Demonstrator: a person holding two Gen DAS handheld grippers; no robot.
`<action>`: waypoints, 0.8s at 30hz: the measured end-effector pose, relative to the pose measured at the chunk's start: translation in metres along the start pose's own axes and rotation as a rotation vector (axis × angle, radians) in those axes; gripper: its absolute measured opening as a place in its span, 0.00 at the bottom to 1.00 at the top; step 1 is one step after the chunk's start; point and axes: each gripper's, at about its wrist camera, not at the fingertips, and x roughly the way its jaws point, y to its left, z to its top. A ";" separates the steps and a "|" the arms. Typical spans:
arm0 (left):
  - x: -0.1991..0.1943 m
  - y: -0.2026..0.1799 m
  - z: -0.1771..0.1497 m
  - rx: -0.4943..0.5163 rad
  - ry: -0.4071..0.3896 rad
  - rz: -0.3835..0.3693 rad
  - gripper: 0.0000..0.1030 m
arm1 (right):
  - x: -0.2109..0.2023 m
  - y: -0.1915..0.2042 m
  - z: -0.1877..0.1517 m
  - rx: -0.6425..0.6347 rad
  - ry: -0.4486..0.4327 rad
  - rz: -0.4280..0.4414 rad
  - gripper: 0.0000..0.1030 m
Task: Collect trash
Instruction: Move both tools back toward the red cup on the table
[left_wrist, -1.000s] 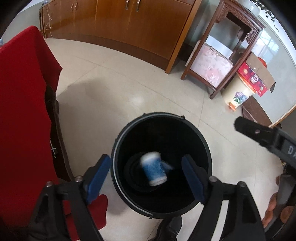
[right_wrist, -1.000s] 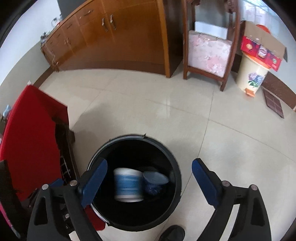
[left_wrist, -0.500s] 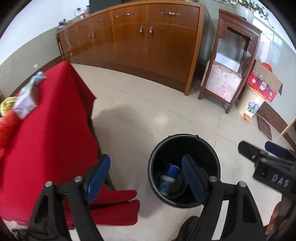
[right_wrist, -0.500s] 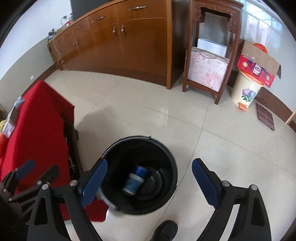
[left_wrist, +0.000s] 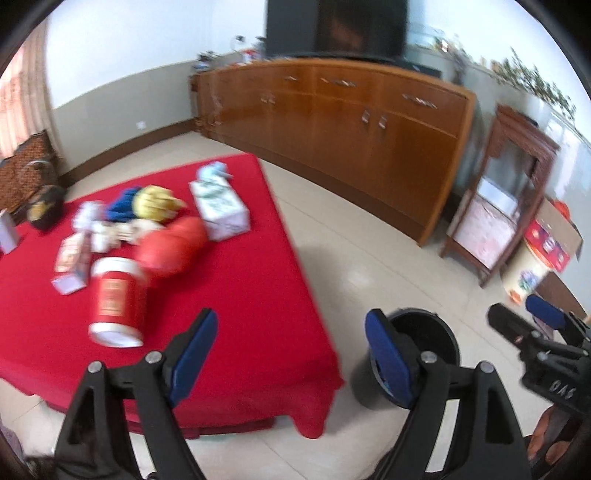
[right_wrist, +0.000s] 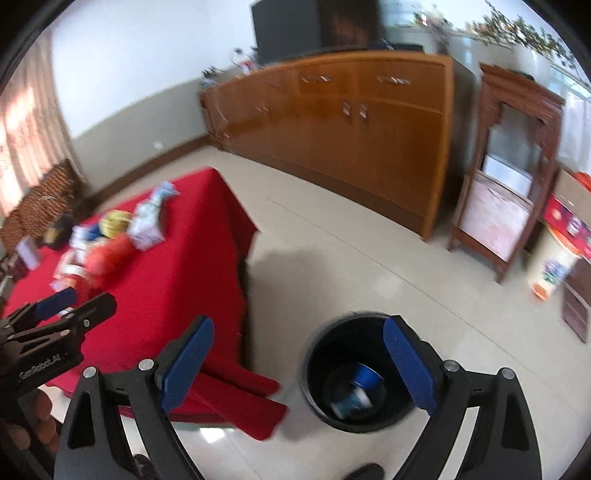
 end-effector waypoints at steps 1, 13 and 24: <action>-0.005 0.008 0.000 -0.008 -0.009 0.014 0.81 | -0.004 0.007 0.002 0.002 -0.015 0.022 0.92; -0.055 0.105 -0.019 -0.107 -0.067 0.177 0.83 | -0.018 0.124 0.003 -0.125 -0.056 0.219 0.92; -0.067 0.163 -0.023 -0.207 -0.086 0.246 0.83 | -0.015 0.176 0.009 -0.203 -0.057 0.235 0.92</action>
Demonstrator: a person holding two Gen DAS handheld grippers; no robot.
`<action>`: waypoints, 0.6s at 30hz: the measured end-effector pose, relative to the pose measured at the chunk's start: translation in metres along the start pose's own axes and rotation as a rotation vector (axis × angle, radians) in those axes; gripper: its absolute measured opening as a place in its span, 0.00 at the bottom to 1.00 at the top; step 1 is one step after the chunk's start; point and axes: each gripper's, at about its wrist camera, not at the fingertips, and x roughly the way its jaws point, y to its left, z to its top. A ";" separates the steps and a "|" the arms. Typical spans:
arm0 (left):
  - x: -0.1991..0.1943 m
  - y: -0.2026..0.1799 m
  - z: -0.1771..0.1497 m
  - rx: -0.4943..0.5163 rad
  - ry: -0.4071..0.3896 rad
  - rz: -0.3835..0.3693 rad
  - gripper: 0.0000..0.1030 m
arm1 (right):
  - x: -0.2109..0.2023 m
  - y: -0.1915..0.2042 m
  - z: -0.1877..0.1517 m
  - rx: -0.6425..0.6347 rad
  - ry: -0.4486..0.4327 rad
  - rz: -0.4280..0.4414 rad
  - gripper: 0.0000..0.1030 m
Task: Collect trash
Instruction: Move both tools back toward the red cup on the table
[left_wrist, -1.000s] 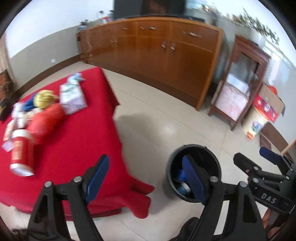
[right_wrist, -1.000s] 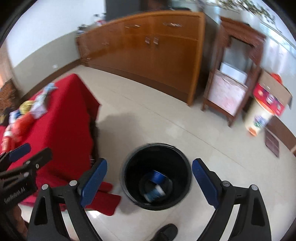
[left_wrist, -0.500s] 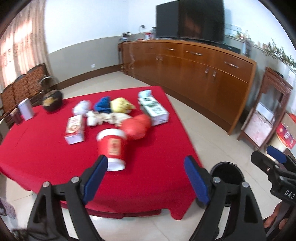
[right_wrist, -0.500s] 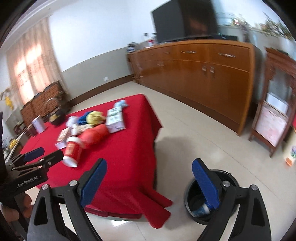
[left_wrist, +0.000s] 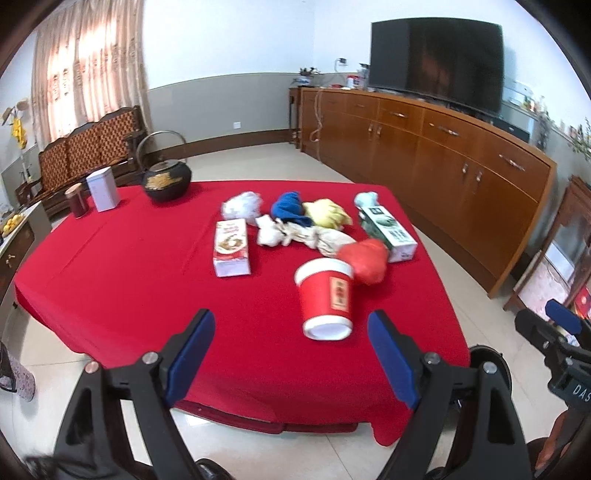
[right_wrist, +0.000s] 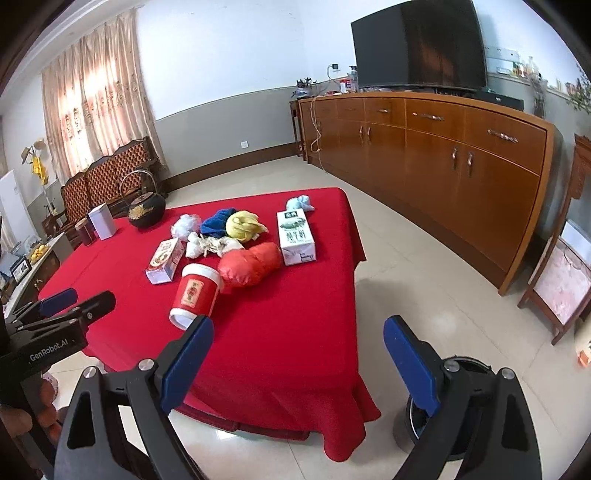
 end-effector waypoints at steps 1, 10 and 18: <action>0.001 0.004 0.002 -0.006 -0.003 0.004 0.83 | 0.002 0.002 0.003 -0.002 -0.002 0.000 0.92; 0.016 0.026 0.012 -0.041 -0.004 0.022 0.83 | 0.024 0.019 0.028 -0.011 -0.009 0.015 0.92; 0.033 0.019 0.008 -0.030 0.036 0.002 0.83 | 0.040 0.023 0.029 -0.005 0.003 0.011 0.92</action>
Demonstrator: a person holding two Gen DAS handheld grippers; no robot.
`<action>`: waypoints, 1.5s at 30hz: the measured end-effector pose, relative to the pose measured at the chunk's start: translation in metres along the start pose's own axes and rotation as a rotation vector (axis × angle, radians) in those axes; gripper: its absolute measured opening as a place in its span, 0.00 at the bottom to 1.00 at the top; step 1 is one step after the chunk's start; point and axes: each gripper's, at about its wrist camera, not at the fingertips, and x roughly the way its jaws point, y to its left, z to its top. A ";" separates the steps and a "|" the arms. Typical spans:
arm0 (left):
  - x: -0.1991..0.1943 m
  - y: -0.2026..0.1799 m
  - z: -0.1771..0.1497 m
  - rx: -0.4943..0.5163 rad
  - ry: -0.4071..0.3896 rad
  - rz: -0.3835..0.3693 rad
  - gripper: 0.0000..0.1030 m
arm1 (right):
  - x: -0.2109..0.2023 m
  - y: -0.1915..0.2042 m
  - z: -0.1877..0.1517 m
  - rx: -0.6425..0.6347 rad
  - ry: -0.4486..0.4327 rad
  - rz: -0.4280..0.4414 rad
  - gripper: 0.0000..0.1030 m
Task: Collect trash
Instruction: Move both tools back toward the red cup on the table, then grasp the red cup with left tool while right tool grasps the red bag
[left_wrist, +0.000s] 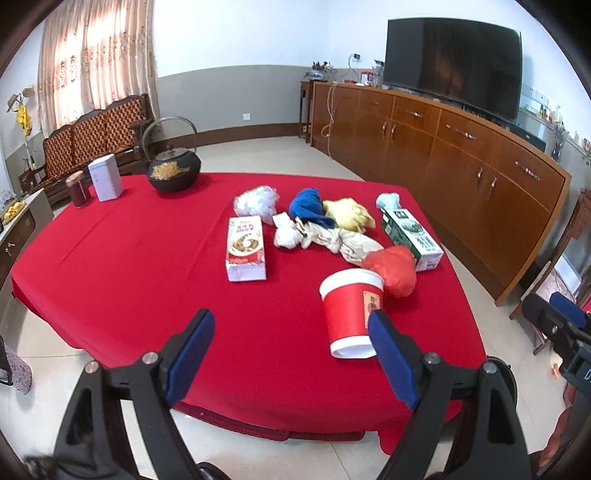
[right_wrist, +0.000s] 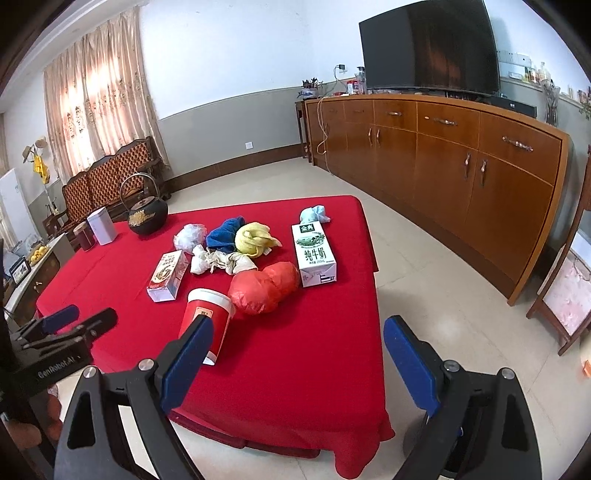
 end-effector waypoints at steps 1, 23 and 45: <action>0.002 -0.002 0.000 0.002 0.004 -0.002 0.83 | 0.003 -0.001 -0.001 0.003 0.004 0.000 0.92; 0.061 -0.043 -0.005 0.022 0.097 -0.055 0.83 | 0.059 -0.015 -0.002 0.028 0.057 -0.037 0.92; 0.109 -0.052 -0.013 0.034 0.156 -0.078 0.82 | 0.109 -0.023 -0.001 0.046 0.104 -0.045 0.92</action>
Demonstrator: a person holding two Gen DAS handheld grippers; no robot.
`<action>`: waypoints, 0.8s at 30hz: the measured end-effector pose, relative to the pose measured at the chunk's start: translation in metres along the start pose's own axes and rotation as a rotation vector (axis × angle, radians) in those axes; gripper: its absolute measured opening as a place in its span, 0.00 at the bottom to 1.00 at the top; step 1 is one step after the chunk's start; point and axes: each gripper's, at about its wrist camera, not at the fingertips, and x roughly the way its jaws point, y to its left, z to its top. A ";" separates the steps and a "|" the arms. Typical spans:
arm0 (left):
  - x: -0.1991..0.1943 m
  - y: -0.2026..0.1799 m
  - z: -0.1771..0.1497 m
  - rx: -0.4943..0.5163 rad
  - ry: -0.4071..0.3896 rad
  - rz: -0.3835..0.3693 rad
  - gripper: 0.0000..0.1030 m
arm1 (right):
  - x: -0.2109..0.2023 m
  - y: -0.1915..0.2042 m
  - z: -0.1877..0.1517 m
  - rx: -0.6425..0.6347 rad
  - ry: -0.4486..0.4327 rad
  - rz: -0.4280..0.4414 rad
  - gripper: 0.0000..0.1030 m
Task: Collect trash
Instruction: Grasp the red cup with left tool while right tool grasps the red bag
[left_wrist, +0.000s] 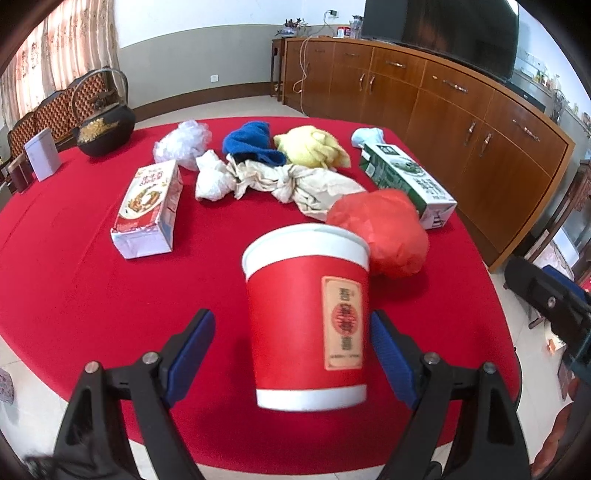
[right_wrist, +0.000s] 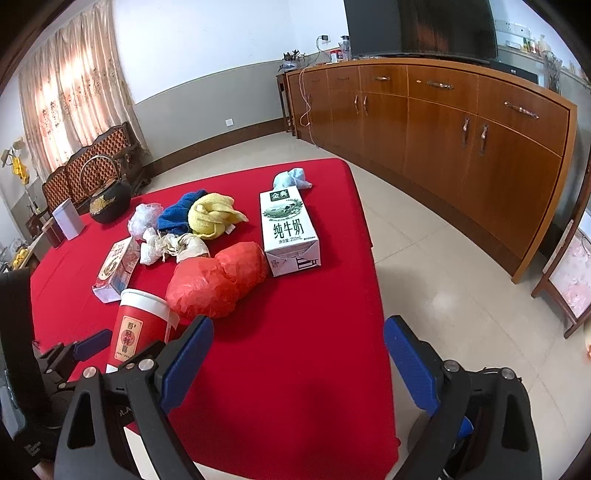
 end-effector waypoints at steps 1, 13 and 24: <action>0.001 0.002 0.000 -0.006 -0.001 -0.008 0.79 | 0.003 0.001 0.000 0.000 0.005 0.004 0.92; -0.003 0.035 0.007 -0.103 -0.068 -0.049 0.61 | 0.033 0.026 0.008 0.000 0.027 0.080 0.92; -0.003 0.060 0.015 -0.144 -0.121 -0.023 0.61 | 0.064 0.055 0.023 0.003 0.042 0.145 0.92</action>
